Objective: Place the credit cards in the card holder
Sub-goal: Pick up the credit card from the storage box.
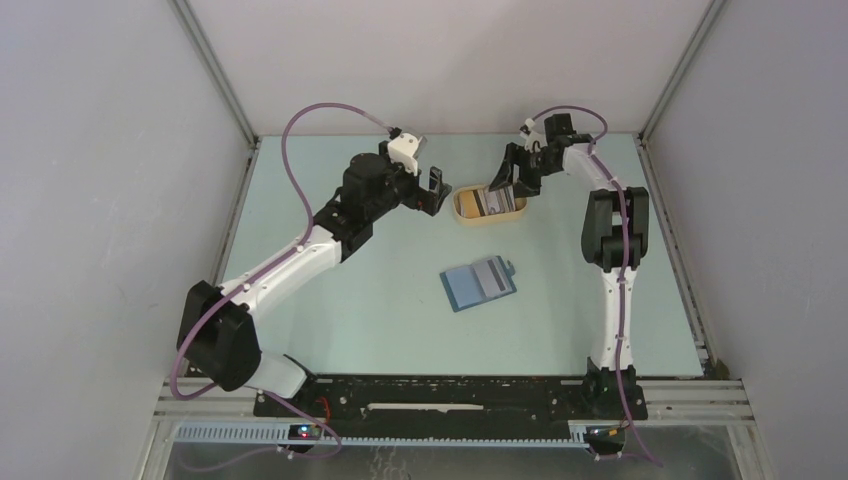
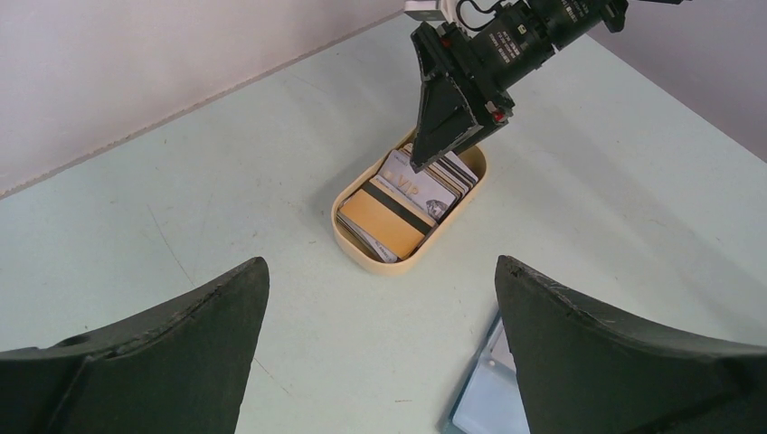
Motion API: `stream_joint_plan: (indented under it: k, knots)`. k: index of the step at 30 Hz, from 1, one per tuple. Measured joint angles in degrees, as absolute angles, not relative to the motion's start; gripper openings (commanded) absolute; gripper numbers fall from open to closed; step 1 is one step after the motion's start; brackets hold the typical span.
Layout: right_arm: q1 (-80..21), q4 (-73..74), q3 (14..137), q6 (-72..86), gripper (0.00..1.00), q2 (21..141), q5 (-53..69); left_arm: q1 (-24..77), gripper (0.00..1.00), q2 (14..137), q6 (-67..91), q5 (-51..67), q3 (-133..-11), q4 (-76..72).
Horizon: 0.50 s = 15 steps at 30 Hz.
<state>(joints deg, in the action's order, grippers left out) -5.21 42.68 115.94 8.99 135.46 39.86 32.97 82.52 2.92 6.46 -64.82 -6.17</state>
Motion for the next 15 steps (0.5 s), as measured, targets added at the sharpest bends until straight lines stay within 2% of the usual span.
stream_joint_plan:
  k: [15]
  knots:
    - [-3.01, 42.68, 115.94, 8.40, 0.54, 135.46, 41.50, 32.97, 1.00, 83.24, 2.74, 6.46, -64.82, -5.74]
